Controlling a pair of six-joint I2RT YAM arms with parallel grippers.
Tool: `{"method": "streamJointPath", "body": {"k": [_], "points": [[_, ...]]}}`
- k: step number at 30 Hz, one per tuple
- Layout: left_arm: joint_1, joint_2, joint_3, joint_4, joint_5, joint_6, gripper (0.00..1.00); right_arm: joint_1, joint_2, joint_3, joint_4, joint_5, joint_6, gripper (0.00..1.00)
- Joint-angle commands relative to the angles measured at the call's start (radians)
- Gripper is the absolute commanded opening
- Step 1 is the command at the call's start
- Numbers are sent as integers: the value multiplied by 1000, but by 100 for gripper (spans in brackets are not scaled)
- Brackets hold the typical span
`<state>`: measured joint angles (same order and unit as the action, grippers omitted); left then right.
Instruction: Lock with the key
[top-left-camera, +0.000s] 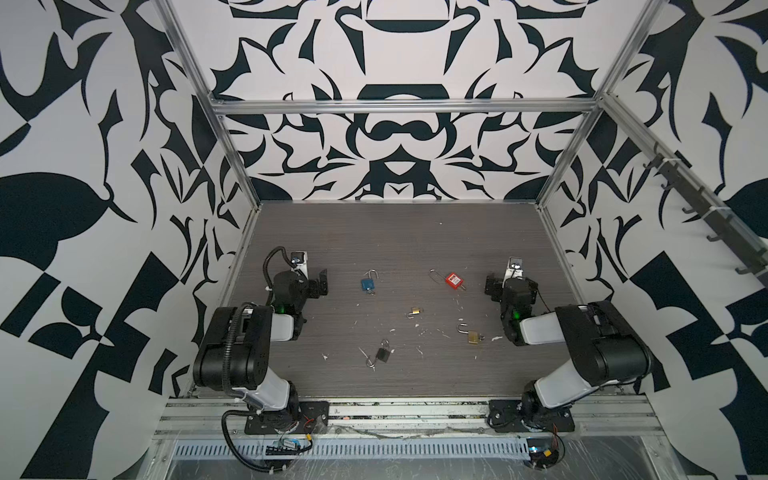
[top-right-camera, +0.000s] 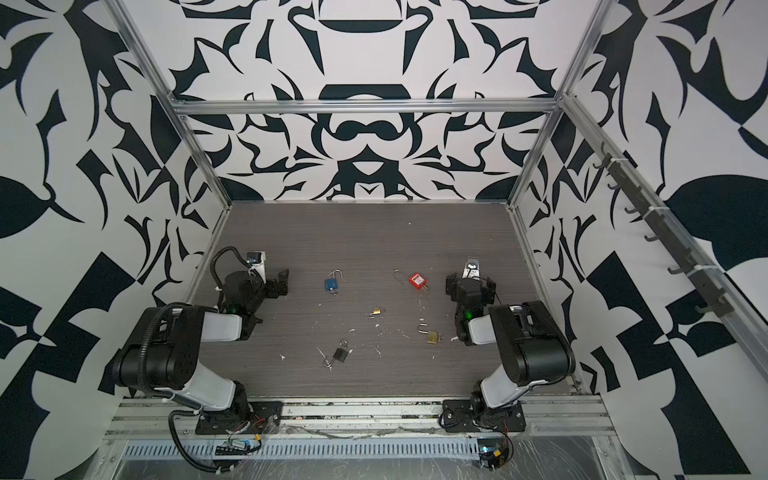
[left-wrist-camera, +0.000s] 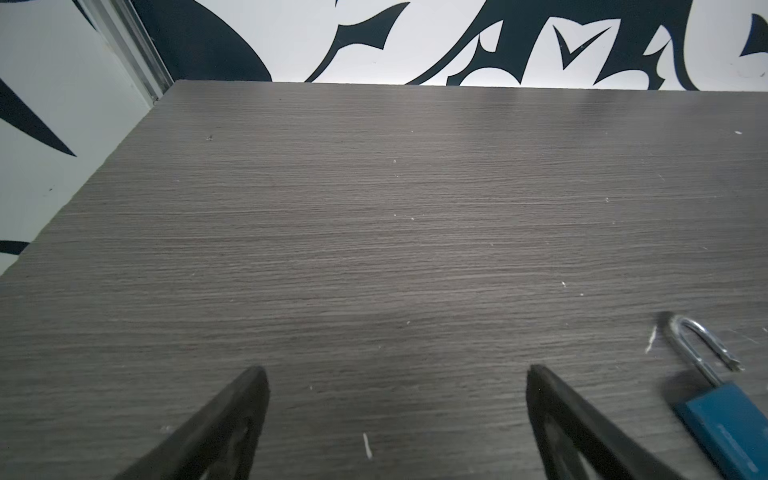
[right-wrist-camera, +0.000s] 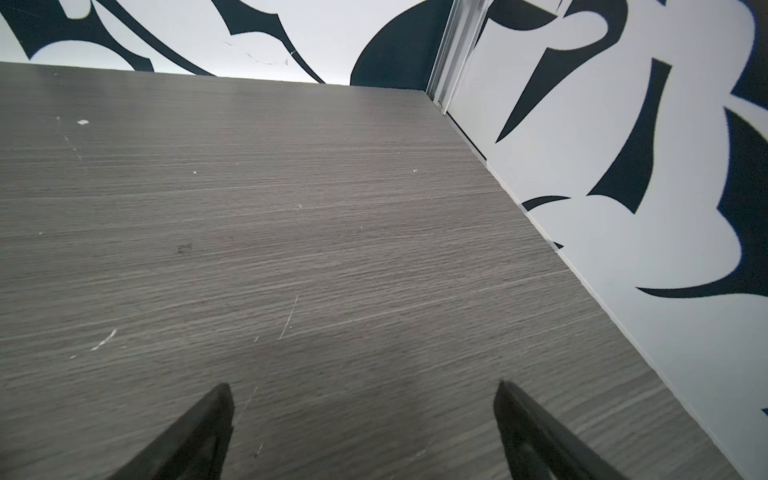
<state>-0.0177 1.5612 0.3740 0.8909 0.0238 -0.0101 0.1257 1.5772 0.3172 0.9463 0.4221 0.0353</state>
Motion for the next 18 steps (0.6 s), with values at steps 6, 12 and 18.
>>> {"method": "streamJointPath", "body": {"k": [6, 12, 18], "points": [[2, 1, 4, 14, 16, 8, 99, 1, -19, 16, 21, 1, 10, 100], [1, 1, 5, 13, 15, 10, 99, 1, -19, 14, 22, 1, 12, 99], [2, 0, 6, 8, 15, 10, 99, 0, -19, 14, 20, 1, 12, 99]]}}
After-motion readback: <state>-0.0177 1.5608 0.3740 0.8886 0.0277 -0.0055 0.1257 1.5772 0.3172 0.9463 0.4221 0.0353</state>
